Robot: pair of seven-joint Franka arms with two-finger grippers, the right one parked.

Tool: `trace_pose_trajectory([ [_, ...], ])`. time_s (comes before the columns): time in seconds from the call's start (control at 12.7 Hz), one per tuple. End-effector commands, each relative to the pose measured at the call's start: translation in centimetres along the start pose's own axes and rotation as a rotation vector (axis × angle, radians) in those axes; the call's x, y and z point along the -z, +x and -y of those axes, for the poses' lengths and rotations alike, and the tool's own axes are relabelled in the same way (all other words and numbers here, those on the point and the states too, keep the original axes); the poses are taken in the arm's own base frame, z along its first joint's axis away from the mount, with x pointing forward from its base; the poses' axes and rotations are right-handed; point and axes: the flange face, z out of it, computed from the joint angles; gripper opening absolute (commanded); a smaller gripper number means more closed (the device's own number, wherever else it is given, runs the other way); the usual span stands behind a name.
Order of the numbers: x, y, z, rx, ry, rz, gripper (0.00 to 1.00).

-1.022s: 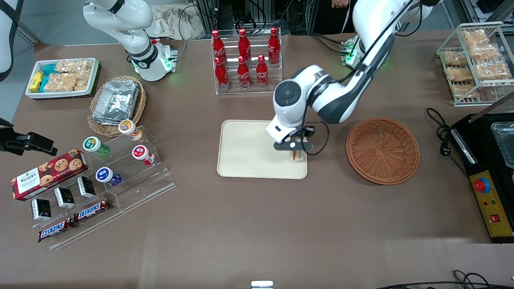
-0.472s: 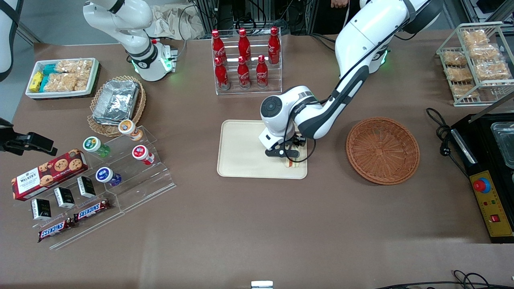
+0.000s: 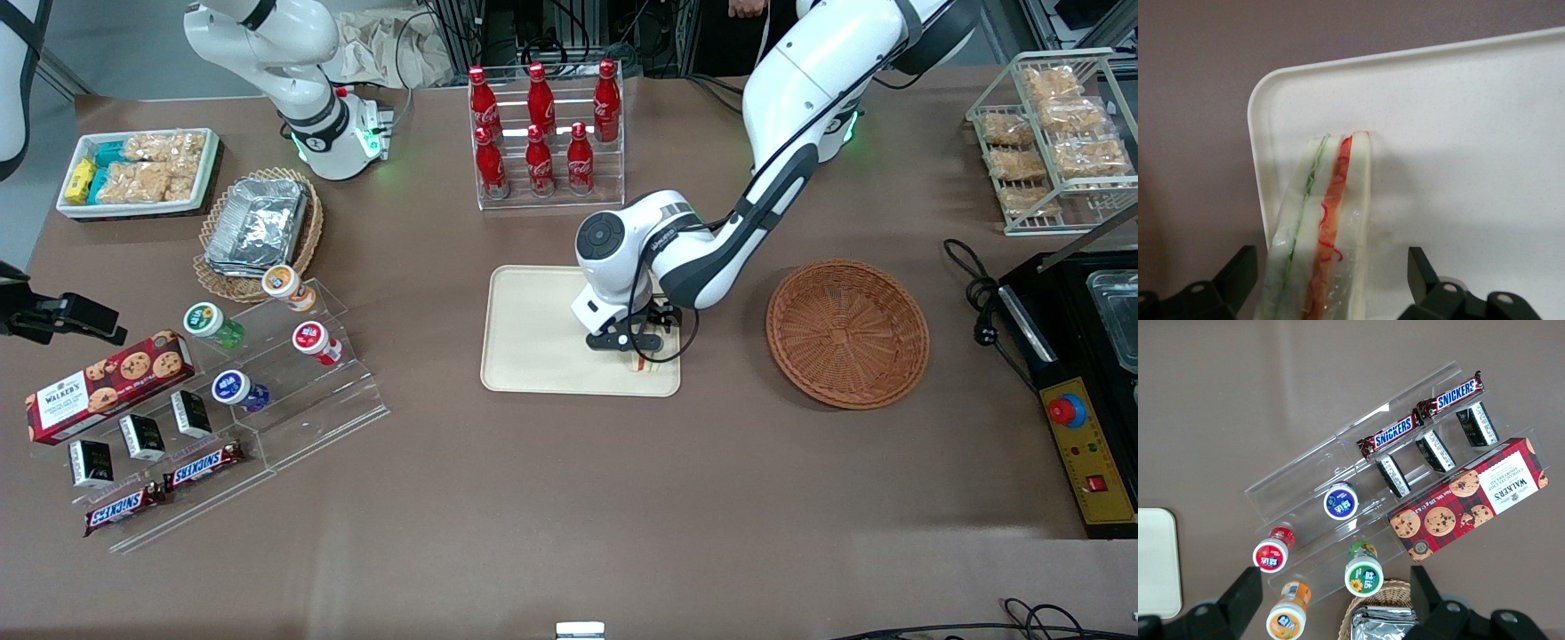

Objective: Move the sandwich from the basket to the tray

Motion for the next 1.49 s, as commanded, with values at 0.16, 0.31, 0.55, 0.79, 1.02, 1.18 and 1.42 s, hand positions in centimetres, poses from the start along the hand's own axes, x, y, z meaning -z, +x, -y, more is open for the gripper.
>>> trace_pose_trajectory([
  [0.16,8.4,2.3,2.2,0.127,-0.018,0.006,1.00],
  [0.31,15.5,2.8,4.2,0.219,-0.082,-0.031,1.00],
  [0.55,25.3,3.5,12.9,0.395,-0.174,-0.041,1.00],
  [0.79,32.2,2.5,22.0,0.469,-0.214,-0.078,1.00],
  [1.02,35.3,-0.4,32.8,0.251,-0.190,-0.022,1.00],
  [1.18,36.1,-1.8,40.6,0.124,-0.223,-0.007,1.00],
  [1.42,35.2,-2.3,47.2,0.001,-0.234,-0.011,1.00],
])
